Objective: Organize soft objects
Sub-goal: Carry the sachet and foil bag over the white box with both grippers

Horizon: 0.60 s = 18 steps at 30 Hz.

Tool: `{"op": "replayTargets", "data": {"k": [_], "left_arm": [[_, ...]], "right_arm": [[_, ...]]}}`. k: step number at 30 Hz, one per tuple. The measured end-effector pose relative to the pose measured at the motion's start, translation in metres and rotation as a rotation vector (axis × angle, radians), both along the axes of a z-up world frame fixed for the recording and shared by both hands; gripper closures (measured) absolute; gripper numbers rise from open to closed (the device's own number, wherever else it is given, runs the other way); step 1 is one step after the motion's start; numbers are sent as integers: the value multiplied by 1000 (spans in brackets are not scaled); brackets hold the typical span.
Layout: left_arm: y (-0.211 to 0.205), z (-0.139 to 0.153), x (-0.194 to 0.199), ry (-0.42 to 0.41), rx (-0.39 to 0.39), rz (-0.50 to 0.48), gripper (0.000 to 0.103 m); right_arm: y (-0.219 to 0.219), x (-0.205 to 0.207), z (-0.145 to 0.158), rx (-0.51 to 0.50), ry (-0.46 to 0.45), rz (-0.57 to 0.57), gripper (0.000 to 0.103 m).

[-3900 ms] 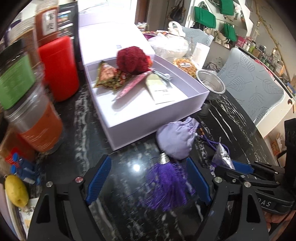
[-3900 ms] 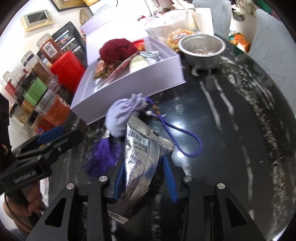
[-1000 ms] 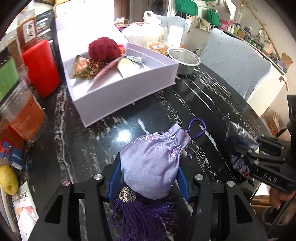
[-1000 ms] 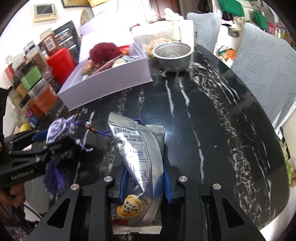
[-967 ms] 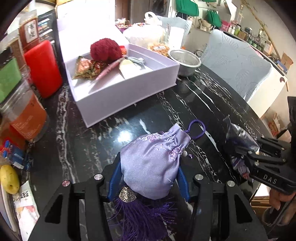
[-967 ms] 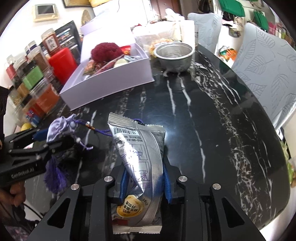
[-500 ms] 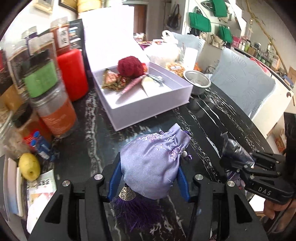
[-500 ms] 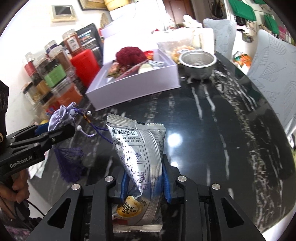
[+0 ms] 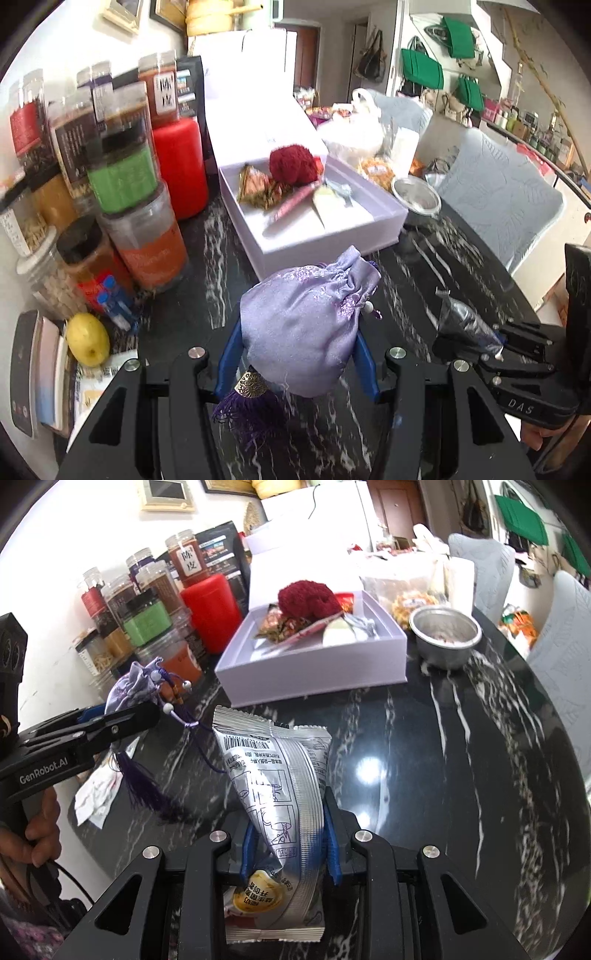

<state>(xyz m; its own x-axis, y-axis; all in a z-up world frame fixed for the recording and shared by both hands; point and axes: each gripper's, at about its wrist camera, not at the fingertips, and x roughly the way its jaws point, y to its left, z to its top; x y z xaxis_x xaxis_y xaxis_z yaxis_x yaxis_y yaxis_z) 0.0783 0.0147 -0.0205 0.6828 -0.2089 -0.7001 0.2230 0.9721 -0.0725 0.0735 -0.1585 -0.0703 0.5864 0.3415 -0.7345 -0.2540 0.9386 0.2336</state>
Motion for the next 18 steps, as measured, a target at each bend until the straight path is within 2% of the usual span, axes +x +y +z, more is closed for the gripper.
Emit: {"op": "replayTargets", "data": {"k": [18], "left_arm": [[-11, 45, 51, -141, 7, 22, 51]], "right_arm": [[-11, 53, 48, -2, -109, 8, 73]]}}
